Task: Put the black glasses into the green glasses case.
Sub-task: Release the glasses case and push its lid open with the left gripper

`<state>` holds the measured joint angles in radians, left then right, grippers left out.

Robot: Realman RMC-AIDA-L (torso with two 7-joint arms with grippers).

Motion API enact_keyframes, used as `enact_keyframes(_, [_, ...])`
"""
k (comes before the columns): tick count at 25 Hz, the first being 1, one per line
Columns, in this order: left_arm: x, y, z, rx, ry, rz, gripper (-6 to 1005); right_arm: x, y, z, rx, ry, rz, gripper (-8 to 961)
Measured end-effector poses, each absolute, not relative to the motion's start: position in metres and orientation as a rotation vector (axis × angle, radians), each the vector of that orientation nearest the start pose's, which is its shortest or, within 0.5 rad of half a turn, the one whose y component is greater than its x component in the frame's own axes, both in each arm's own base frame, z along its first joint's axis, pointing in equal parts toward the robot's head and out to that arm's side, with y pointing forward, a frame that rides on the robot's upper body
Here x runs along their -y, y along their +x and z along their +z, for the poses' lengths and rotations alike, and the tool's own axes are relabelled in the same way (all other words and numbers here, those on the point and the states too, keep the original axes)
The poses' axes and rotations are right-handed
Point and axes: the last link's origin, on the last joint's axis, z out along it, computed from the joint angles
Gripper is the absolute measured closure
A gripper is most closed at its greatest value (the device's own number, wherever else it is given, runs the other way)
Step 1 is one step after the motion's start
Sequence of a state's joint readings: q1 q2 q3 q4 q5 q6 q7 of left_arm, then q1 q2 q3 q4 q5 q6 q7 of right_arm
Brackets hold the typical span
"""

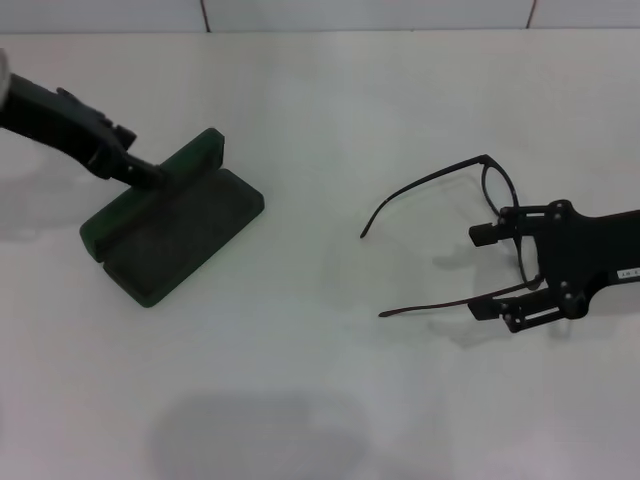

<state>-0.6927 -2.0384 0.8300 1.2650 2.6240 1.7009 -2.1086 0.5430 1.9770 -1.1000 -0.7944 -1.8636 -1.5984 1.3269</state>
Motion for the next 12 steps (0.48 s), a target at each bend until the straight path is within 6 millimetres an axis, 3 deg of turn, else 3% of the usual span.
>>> enact_keyframes(6, [-0.388, -0.212, 0.065, 0.803, -2.565, 0.47, 252, -0.334, 0.226, 0.006, -0.124, -3.018, 0.468, 95])
enact_keyframes(12, [-0.392, -0.213, 0.052, 0.814, -2.568, 0.5, 254, -0.332, 0.229, 0.005, -0.135, -3.016, 0.467, 96])
